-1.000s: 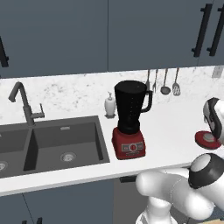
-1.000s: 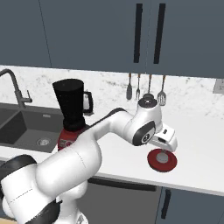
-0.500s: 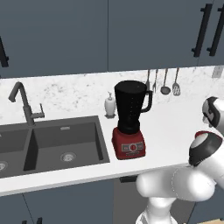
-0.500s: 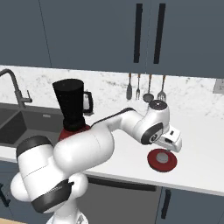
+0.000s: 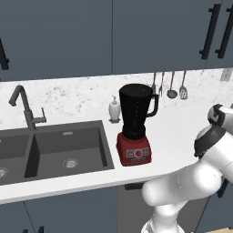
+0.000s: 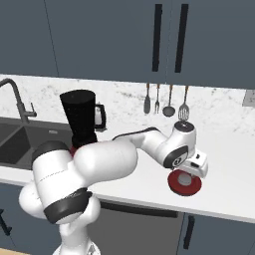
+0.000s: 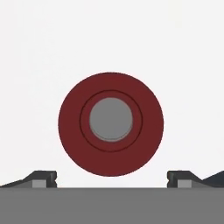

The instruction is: Close the lid blender by securely placing the lid on top.

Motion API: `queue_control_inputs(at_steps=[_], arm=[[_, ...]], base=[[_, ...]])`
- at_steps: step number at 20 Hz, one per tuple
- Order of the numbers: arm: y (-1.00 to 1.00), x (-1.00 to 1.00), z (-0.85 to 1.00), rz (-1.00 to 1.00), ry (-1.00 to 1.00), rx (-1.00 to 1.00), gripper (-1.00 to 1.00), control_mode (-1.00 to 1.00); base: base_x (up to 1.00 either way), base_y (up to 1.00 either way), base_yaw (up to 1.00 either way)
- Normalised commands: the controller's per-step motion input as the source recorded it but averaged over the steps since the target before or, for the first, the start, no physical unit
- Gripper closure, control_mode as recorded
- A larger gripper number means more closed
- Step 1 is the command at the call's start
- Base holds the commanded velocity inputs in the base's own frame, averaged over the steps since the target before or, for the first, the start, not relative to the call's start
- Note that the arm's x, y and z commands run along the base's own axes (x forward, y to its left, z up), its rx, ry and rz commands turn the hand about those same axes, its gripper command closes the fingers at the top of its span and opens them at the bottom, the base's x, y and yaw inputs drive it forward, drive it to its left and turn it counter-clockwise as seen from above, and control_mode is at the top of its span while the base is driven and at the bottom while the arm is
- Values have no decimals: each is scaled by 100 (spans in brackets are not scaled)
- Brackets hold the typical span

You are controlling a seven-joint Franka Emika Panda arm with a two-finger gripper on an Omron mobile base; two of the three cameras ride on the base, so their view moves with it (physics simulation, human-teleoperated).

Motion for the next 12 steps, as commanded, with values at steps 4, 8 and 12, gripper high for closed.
queue_control_inputs(at_steps=[4,8,12], arm=[[0,11,-39,4,4,0,-100,-100],[0,10,-33,4,3,0,-100,-100],[0,11,-27,4,2,0,-100,-100]], base=[[0,0,0],[0,0,0],[0,0,0]])
